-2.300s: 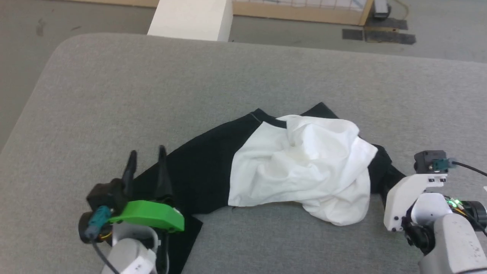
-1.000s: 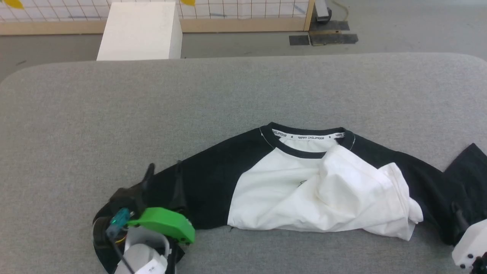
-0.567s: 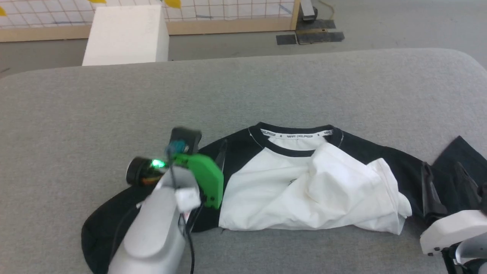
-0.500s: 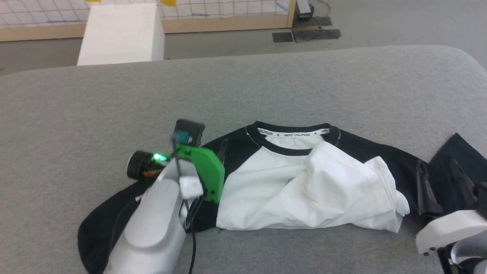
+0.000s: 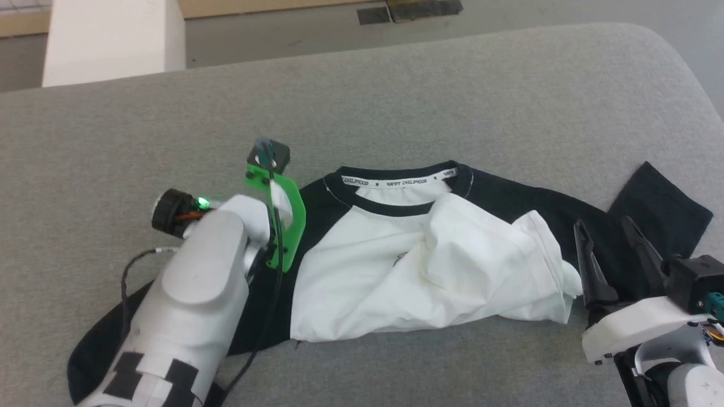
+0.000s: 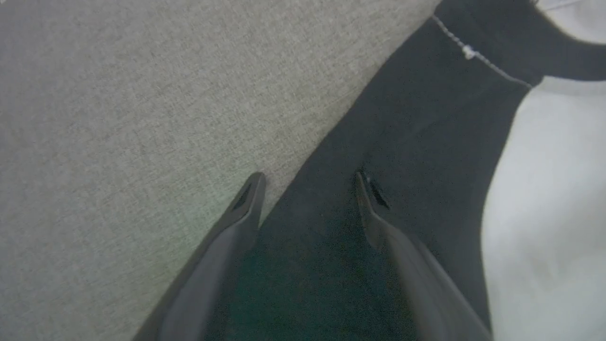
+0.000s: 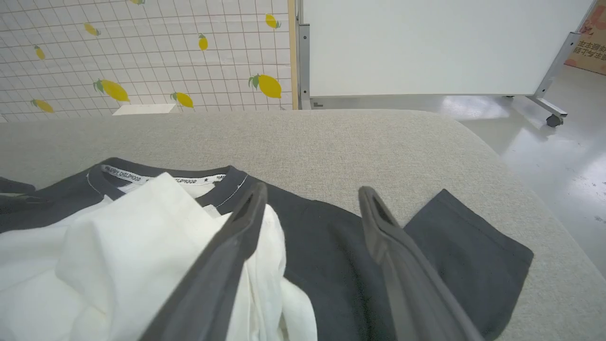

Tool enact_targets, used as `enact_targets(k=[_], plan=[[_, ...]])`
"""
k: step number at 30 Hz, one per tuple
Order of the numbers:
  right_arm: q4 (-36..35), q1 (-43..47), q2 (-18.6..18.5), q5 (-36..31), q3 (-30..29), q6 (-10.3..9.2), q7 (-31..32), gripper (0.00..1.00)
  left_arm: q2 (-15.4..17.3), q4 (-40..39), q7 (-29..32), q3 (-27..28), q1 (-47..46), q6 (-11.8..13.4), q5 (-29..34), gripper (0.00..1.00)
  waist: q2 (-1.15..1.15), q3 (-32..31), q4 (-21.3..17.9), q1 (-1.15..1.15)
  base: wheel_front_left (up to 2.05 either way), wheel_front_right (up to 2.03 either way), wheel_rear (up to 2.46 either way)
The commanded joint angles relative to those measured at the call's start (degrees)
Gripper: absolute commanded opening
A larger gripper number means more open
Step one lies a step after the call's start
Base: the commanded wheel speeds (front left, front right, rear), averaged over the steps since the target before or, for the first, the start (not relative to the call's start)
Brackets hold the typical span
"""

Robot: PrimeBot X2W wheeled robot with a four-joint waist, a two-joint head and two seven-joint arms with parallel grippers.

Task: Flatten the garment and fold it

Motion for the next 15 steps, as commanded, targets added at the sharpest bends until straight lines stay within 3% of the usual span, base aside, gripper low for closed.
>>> enact_targets(k=[1, 4, 5, 7, 11, 15], plan=[[0.37, -0.94, 0.22, 0.4, 0.12, -0.09, -0.61, 1.0, 0.29, 1.43, 2.89, -0.46, -0.12, -0.56, -1.11, 1.0, 0.0, 1.32, -1.19, 0.0, 0.0, 0.0, 0.0], [0.66, -1.29, 0.26, 0.42, -0.2, -0.09, -1.28, 1.0, 0.26, 2.37, 8.64, -1.0, 0.18, -1.11, -3.37, 1.0, 0.0, 1.79, -1.35, 0.0, 0.0, 0.0, 0.0], [0.86, -1.47, 0.23, 0.49, -0.25, -0.09, -1.42, 1.0, 0.35, 2.42, 10.7, -1.34, 0.4, -1.24, -4.17, 0.45, 0.0, 1.91, -1.38, 0.0, 0.0, 0.0, 0.0], [1.05, -1.91, 0.23, 0.56, -0.27, -0.09, -1.54, 1.0, 0.43, 1.95, 13.84, -1.5, 0.95, -1.4, -6.13, 0.0, 0.0, 2.14, -1.39, 0.0, 0.0, 0.0, 0.0], [1.24, -3.74, -1.1, 0.88, 0.1, -0.09, -1.49, 1.0, 1.58, -2.37, 14.59, -2.32, 1.57, -1.53, -8.94, 0.0, 0.0, 2.68, -1.02, 0.0, 0.0, 0.0, 0.0], [2.09, -7.66, -4.59, 0.46, 0.25, -0.09, -0.51, 1.0, 4.16, -8.65, 10.21, -2.42, 2.45, -1.56, -12.71, 0.0, 0.0, 2.96, -0.23, 0.0, 0.0, 0.0, 0.0]])
